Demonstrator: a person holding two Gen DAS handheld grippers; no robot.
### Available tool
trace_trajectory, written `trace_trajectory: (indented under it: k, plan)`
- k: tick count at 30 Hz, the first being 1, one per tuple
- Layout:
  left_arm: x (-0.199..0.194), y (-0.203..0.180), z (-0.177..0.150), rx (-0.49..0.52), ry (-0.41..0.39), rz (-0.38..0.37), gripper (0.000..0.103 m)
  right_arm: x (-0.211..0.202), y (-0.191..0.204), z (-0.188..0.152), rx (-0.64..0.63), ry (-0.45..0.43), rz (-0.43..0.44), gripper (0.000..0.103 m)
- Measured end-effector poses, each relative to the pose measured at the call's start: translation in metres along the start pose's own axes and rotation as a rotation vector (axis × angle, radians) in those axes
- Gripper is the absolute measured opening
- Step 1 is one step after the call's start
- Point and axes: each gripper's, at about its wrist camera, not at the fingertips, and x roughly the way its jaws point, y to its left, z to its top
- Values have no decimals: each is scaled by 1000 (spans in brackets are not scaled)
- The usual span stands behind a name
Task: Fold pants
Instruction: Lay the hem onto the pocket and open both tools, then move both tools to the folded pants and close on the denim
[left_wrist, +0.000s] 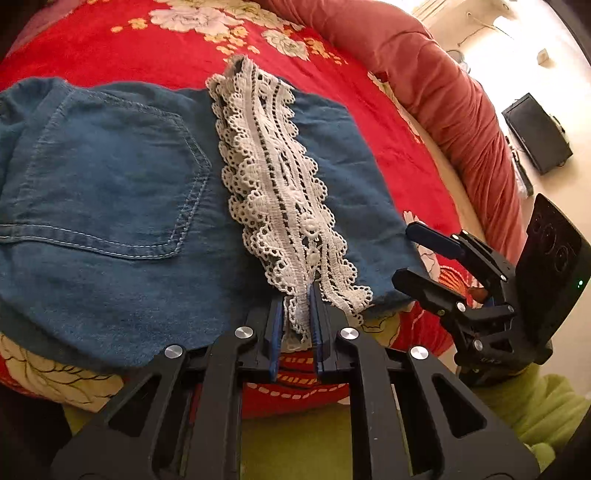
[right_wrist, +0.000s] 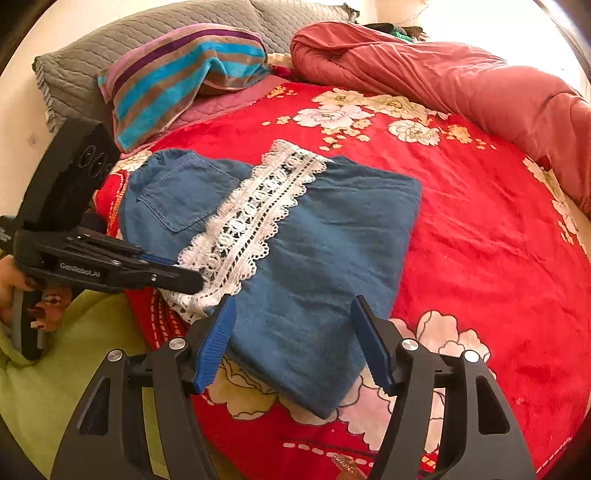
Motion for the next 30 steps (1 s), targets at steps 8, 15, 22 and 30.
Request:
trace_trajectory:
  k: [8, 15, 22, 30]
  plan:
    - [-6, -4, -5, 52, -16, 111, 16, -4, 15, 12, -57, -32, 24, 63]
    - [-6, -4, -5, 79, -21, 132, 24, 28, 4, -6, -36, 92, -59, 63]
    - [-9, -7, -6, 96, -34, 155, 28, 27, 0, -11, 12, 77, -38, 63]
    - [-16, -11, -8, 108, -62, 178, 37, 8, -6, -8, 59, 38, -32, 63]
